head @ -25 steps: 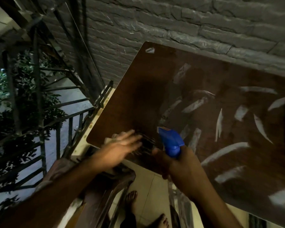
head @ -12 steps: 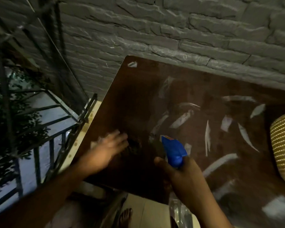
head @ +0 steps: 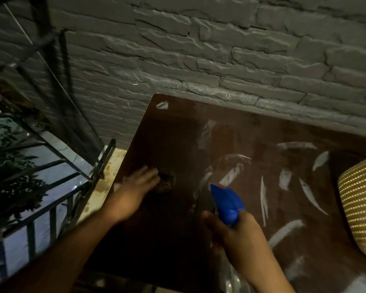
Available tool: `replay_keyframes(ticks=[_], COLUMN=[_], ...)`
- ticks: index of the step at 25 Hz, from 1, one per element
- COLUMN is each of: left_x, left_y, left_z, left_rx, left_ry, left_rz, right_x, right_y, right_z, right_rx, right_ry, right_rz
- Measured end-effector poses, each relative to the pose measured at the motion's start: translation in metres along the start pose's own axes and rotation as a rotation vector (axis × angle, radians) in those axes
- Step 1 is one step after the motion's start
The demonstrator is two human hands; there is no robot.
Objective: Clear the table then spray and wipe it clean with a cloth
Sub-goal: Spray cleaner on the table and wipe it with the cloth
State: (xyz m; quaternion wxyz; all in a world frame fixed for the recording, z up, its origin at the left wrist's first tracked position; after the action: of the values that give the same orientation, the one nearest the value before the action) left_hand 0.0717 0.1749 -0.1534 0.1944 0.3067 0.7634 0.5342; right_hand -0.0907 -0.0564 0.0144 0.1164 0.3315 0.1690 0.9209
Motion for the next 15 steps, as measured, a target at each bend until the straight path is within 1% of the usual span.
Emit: replay_keyframes(ticks=[2, 3, 4, 5, 6, 7, 8, 9, 10, 11, 13, 14, 15], left_x=[-0.058, -0.084, -0.103, -0.11, -0.103, -0.081, -0.052, -0.02, -0.001, 0.001, -0.042, -0.076, -0.11], left_y=[0.022, 0.027, 0.025, 0.02, 0.007, -0.004, -0.015, -0.02, -0.014, -0.007, 0.002, 0.012, 0.019], left_z=[0.025, 0.017, -0.003, -0.032, -0.06, -0.085, -0.099, -0.101, -0.087, -0.063, -0.019, -0.008, -0.012], left_rx=[0.029, 0.032, 0.047, 0.053, 0.014, -0.027, -0.036, 0.004, 0.084, 0.155, 0.187, 0.167, 0.131], left_ry=[0.251, 0.346, 0.411, 0.394, 0.297, 0.158, 0.029, -0.029, 0.022, 0.135, 0.381, 0.471, 0.497], left_rz=[-0.098, -0.143, -0.155, -0.131, -0.089, -0.034, -0.016, -0.055, -0.1, -0.152, -0.184, -0.243, -0.263], right_x=[-0.009, -0.014, -0.018, -0.022, -0.025, -0.025, -0.025, -0.024, -0.025, -0.027, -0.037, -0.041, -0.045], right_y=[-0.001, -0.001, 0.0, 0.003, 0.007, 0.012, 0.02, 0.028, 0.036, 0.043, 0.052, 0.052, 0.052], right_z=[0.0, 0.0, 0.0, -0.001, -0.001, -0.001, -0.001, -0.002, -0.003, -0.003, -0.01, -0.01, -0.01], right_rx=[-0.001, -0.013, -0.033, -0.048, -0.056, -0.063, -0.08, -0.097, -0.097, -0.087, -0.04, -0.02, -0.026], right_ry=[-0.004, -0.003, -0.005, -0.009, -0.012, -0.021, -0.026, -0.03, -0.03, -0.019, 0.014, 0.03, 0.036], right_rz=[0.009, 0.009, 0.001, -0.006, -0.008, 0.001, 0.013, 0.021, 0.027, 0.037, 0.069, 0.089, 0.098])
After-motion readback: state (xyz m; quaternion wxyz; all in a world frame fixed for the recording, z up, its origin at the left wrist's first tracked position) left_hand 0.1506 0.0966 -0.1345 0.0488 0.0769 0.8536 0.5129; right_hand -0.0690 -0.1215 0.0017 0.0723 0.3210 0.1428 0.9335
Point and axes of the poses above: each hand's wrist, its own x-axis away from the middle knuckle, its own y-axis out of the back of the hand, z = x × y, the point moved 4 cm from there along -x, towards the middle knuckle, and after that the axes turned 2 degrees about y, right-handed, at the moved point
